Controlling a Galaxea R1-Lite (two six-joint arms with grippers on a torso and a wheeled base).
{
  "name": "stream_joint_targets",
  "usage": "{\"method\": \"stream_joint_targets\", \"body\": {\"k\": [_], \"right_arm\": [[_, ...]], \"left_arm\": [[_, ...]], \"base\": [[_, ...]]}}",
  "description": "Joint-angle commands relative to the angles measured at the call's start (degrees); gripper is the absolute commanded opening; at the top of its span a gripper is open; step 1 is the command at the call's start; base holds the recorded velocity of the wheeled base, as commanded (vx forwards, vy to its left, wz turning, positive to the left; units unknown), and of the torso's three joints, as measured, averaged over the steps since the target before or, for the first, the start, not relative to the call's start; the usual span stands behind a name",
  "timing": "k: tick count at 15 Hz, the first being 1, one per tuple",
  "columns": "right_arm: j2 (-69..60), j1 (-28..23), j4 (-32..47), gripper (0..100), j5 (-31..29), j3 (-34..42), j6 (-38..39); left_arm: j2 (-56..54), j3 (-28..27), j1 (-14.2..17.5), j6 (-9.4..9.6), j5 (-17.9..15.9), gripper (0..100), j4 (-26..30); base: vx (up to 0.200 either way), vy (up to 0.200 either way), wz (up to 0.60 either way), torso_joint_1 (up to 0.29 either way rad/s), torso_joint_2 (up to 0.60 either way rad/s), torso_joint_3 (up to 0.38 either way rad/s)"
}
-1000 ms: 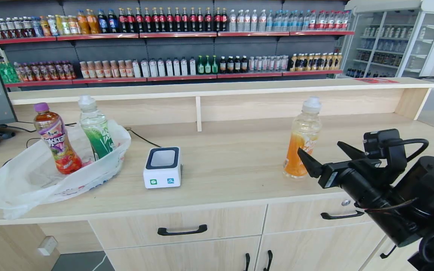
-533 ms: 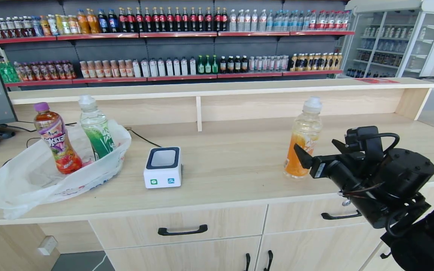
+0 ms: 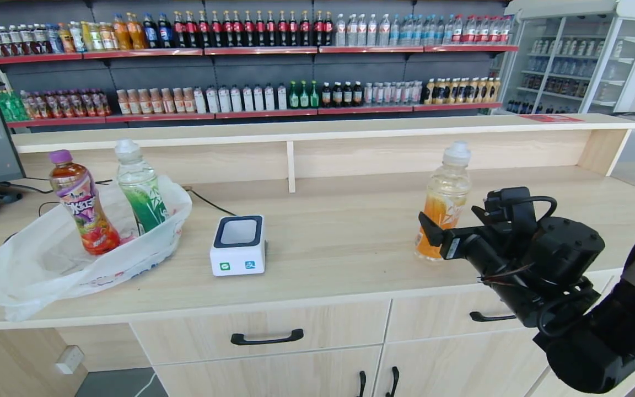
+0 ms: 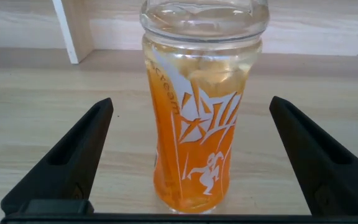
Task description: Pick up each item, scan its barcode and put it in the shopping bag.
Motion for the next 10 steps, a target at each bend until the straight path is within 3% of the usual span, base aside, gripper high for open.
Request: {"method": "stream_joint_targets", "body": {"k": [1, 10], "right_arm": [[2.40, -1.37, -0.08, 100, -0.03, -2.91, 0.10], [7.06, -1.72, -0.08, 100, -0.03, -7.48, 2.73]], "left_arm": [[-0.02, -0.01, 0.00, 0.00, 0.01, 100, -0.02], [-0.02, -0.01, 0.00, 0.00, 0.01, 100, -0.02]], "base": [[0.000, 0.000, 0.00, 0.000, 0.00, 0.000], [0.000, 0.000, 0.00, 0.000, 0.00, 0.000]]}}
